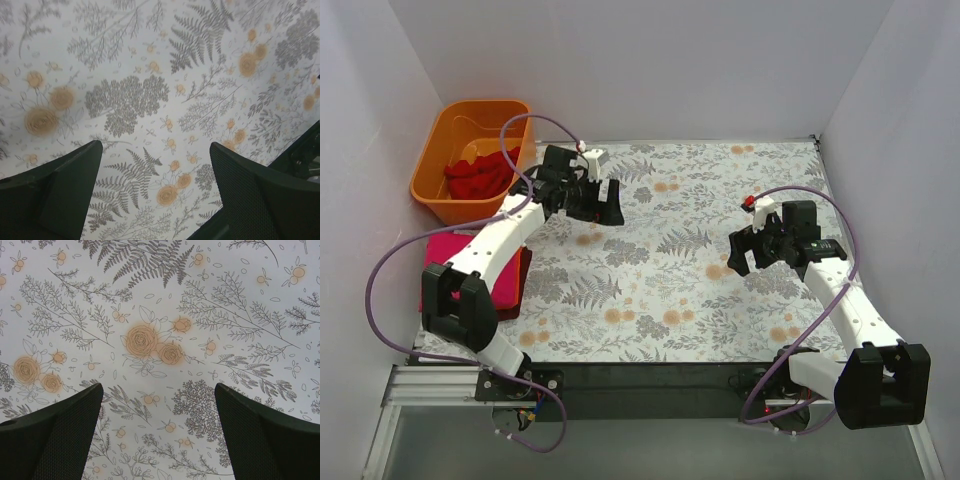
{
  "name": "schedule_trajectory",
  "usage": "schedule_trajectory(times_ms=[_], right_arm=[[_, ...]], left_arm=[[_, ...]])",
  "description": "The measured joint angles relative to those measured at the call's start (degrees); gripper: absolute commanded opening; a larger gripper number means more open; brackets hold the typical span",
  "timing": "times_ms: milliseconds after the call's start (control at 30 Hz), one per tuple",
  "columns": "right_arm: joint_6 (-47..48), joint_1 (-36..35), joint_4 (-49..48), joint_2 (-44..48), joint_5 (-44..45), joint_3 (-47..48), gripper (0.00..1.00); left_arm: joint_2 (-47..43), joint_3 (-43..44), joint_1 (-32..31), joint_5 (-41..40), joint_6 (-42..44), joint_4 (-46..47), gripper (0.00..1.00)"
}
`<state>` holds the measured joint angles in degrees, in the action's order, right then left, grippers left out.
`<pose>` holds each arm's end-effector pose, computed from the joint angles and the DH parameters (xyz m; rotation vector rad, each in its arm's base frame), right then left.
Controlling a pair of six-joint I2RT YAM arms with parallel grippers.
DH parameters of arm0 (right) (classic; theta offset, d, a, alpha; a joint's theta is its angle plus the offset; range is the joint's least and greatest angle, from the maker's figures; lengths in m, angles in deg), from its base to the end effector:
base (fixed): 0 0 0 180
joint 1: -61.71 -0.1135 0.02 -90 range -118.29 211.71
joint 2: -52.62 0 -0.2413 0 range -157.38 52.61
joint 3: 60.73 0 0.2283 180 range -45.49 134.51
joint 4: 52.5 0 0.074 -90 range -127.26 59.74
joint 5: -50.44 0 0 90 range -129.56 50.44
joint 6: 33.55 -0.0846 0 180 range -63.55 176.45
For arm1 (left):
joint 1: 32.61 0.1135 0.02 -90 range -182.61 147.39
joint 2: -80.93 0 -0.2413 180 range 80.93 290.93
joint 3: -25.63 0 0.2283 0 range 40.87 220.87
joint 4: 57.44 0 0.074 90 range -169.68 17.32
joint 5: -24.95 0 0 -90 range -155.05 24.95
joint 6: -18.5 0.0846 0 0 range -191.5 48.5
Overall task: Fold and stack the t-shirts
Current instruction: Grab the tshirt from the pile
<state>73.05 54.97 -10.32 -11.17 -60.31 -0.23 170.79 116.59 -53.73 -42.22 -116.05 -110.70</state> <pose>0.2435 0.0590 0.2077 -0.6391 2.2353 0.3413 0.3062 -0.1535 0.2392 -0.3573 2.6232 -0.9389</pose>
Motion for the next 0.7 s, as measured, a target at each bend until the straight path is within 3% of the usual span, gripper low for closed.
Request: schedule_trajectory(times_ms=[300, 467, 700], right_arm=[[0.46, 0.04, 0.0, -0.02, -0.66, 0.0, 0.98], [1.18, 0.28, 0.02, -0.22, -0.68, 0.0, 0.98], [1.53, 0.35, -0.04, -2.27, -1.75, 0.0, 0.98]], left_arm=[[7.23, 28.37, 3.82, 0.92, 1.68, -2.1, 0.88], [13.9, 43.23, 16.46, -0.31, -0.79, 0.28, 0.88], [19.52, 45.57, 32.57, -6.4, -1.49, 3.78, 0.89]])
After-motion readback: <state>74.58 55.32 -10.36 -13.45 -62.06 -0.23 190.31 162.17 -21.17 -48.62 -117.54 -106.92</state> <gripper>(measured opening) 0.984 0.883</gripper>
